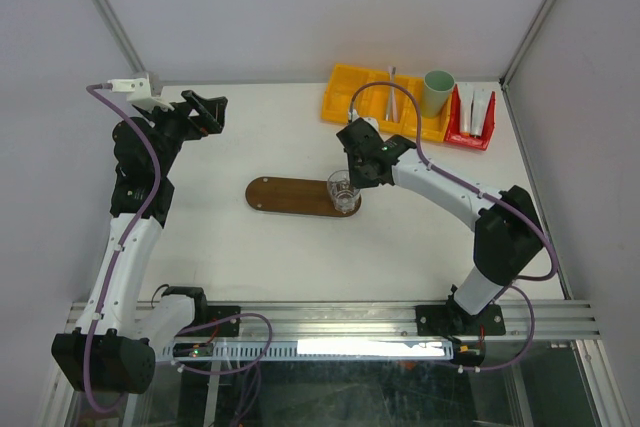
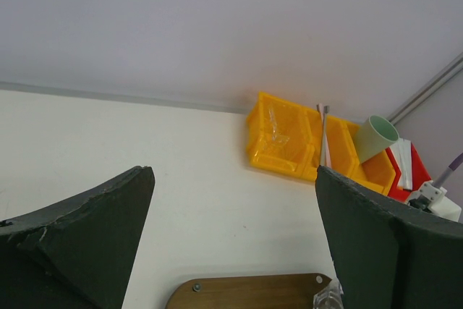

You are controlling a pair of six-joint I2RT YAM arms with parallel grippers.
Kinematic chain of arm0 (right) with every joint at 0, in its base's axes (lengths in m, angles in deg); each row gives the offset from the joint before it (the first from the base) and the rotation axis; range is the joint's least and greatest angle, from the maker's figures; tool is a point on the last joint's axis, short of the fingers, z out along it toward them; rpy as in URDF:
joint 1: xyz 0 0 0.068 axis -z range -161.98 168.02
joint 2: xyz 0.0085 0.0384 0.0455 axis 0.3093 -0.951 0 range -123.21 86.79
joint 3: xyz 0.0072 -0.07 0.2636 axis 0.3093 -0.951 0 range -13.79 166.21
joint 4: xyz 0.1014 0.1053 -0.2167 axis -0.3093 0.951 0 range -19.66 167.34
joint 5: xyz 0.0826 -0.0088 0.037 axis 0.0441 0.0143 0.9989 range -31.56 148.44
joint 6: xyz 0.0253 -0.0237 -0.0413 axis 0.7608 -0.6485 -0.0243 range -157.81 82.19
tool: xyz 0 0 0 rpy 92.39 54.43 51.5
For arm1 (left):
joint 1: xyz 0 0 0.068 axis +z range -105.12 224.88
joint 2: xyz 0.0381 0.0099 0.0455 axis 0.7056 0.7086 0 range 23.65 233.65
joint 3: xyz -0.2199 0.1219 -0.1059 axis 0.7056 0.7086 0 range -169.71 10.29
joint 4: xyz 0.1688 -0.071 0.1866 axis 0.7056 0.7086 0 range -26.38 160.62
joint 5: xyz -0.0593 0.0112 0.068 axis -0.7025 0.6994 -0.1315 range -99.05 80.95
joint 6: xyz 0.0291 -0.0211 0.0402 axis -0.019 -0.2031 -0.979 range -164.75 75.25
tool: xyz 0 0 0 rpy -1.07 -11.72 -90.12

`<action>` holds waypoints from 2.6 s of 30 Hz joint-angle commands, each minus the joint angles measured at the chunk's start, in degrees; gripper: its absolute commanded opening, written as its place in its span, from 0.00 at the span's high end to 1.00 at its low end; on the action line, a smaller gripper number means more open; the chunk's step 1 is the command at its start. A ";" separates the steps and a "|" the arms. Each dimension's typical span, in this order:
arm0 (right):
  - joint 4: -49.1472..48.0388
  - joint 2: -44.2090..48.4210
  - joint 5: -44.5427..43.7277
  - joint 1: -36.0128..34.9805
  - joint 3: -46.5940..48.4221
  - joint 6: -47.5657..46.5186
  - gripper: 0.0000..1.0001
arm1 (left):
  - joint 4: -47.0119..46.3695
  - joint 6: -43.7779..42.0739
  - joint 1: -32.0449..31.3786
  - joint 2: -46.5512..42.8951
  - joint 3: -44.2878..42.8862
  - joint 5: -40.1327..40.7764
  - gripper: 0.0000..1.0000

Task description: Prepare toiletry sets of a toothbrush and toothpaste on the tray

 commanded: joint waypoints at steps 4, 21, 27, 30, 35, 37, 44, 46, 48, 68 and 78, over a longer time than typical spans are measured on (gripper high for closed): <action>-1.80 1.58 -0.43 0.30 0.92 0.46 0.77 | -2.12 -0.19 0.84 -0.34 -2.54 -0.62 0.01; -9.04 20.44 5.28 9.13 -6.45 -2.55 0.30 | -2.71 1.11 0.79 1.16 -2.37 -2.98 0.01; -19.09 11.68 12.39 16.51 -2.20 -1.79 0.22 | -2.94 4.16 0.80 4.07 -2.97 -7.95 0.01; -21.49 3.29 12.11 17.27 5.20 -1.61 0.20 | -4.44 5.62 0.85 5.67 -2.40 -10.60 0.01; -20.67 -11.50 10.83 18.99 20.54 -1.41 0.19 | -4.61 7.35 0.86 9.75 -3.00 -13.61 0.01; -19.33 -17.43 9.26 19.38 27.45 -1.90 0.26 | -5.27 8.58 0.86 11.27 -3.20 -15.85 0.01; -12.12 -36.98 3.46 19.78 53.91 -4.38 0.44 | -5.79 9.08 0.79 12.88 -3.36 -18.00 0.01; -11.33 -40.29 1.46 19.80 58.13 -4.40 0.44 | -5.74 8.92 0.82 12.60 -3.34 -17.99 0.01; -12.24 -41.79 0.11 19.75 58.89 -4.35 0.44 | -5.77 8.84 0.84 12.33 -3.41 -17.92 0.01; -17.43 -51.36 -10.92 16.90 63.09 -6.57 0.75 | -5.74 8.78 0.83 11.52 -3.39 -18.08 0.01; -16.99 -47.66 -12.48 16.45 63.61 -5.36 0.98 | -5.80 8.75 0.81 11.51 -3.41 -18.08 0.01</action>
